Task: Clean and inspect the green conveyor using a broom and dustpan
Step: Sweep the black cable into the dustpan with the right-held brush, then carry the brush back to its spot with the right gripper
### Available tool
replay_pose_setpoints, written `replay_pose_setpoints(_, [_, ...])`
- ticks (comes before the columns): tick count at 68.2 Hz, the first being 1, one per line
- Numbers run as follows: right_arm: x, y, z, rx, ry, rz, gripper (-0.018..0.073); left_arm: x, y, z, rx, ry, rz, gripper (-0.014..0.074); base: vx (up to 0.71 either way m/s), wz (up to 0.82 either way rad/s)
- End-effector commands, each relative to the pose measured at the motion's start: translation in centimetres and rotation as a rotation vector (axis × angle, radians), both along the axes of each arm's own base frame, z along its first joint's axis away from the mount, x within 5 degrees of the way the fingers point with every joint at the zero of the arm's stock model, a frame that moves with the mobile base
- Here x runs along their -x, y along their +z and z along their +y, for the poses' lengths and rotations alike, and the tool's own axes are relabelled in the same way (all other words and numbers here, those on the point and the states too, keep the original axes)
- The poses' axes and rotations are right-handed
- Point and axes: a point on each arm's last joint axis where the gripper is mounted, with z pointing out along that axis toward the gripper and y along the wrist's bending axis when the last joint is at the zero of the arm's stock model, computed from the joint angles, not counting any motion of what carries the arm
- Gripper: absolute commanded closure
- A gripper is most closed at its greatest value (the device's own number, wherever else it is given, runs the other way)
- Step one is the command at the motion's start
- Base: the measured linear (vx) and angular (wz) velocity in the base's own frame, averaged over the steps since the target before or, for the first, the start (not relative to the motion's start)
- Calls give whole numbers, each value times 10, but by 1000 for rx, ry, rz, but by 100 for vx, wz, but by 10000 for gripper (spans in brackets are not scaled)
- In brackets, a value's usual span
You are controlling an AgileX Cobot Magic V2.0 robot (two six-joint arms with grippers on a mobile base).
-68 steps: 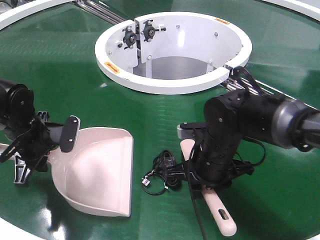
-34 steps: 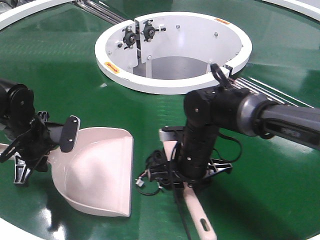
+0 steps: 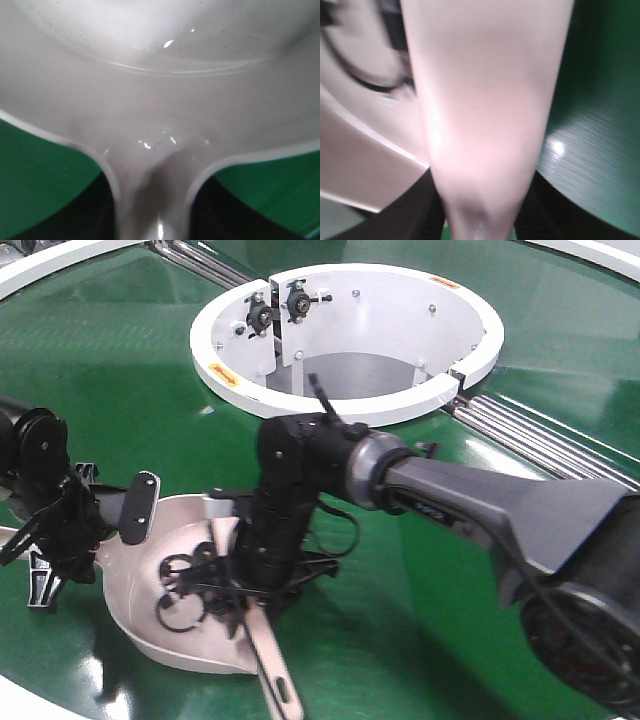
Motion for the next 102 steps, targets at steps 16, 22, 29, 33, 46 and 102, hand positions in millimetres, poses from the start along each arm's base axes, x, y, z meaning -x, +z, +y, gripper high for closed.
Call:
replay_pose_setpoints(16, [-5, 68, 7, -139, 39, -111, 564, -1, 18, -4, 19, -11, -59, 604, 0, 0])
replay_pose_setpoints(22, [-11, 72, -3, -90, 35, -164, 564, -1, 18, -4, 19, -11, -59, 604, 0, 0])
replay_pose_setpoints(29, [-17, 82, -16, -25, 20, -245, 564, -1, 18, -4, 19, -11, -59, 604, 0, 0])
replay_pose_setpoints(33, [-20, 92, -24, -2, 15, -293, 564, -1, 18, -4, 19, -11, -59, 604, 0, 0])
replay_pose_setpoints(46, [-29, 127, -62, 11, -43, -395, 564, -1, 18, -4, 19, -11, -59, 604, 0, 0])
replay_pose_setpoints(102, [31, 77, -289, 191, -342, -433, 564, -1, 18, -4, 19, -11, -59, 604, 0, 0])
